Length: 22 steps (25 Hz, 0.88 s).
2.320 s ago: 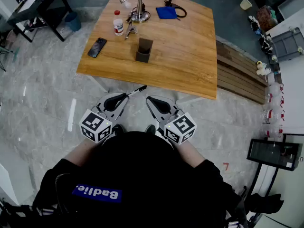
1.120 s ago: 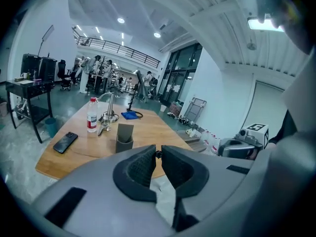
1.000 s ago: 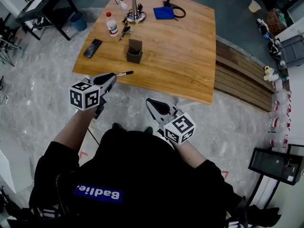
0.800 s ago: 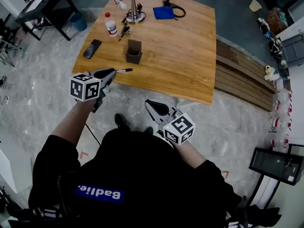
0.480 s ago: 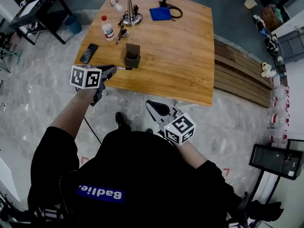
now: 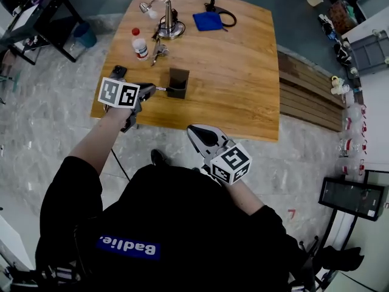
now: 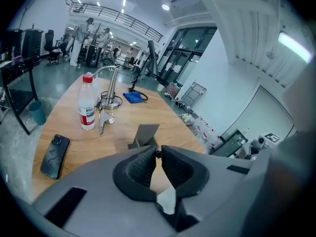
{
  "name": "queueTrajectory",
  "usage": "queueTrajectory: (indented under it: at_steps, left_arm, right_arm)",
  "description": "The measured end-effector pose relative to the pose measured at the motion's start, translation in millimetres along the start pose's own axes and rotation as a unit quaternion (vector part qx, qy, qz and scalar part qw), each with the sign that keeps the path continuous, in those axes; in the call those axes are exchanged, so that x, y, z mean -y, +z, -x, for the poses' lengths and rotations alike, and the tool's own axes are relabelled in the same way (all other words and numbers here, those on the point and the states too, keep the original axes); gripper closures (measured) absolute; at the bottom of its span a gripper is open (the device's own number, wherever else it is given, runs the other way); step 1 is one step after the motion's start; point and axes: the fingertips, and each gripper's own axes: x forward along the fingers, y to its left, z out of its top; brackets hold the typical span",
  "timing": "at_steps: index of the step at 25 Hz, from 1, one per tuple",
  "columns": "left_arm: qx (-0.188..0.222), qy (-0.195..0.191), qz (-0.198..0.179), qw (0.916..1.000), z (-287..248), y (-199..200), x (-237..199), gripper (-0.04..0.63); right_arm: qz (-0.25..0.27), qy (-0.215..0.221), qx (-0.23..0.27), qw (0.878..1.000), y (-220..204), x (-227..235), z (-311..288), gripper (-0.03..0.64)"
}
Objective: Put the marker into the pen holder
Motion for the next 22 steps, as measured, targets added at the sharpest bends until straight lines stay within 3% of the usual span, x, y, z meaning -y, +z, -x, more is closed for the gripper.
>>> queueTrajectory:
  at_steps: [11, 22]
  left_arm:
    - [-0.051, -0.044, -0.001, 0.9977, -29.5, 13.4, -34.3, 0.554]
    - [-0.092, 0.006, 0.030, 0.9953, -69.9, 18.1, -49.8, 0.554]
  right_arm:
    - [-0.027, -0.019, -0.007, 0.999, 4.1, 12.5, -40.8, 0.612]
    - [-0.028, 0.025, -0.006, 0.999, 16.2, 70.9, -34.0, 0.612]
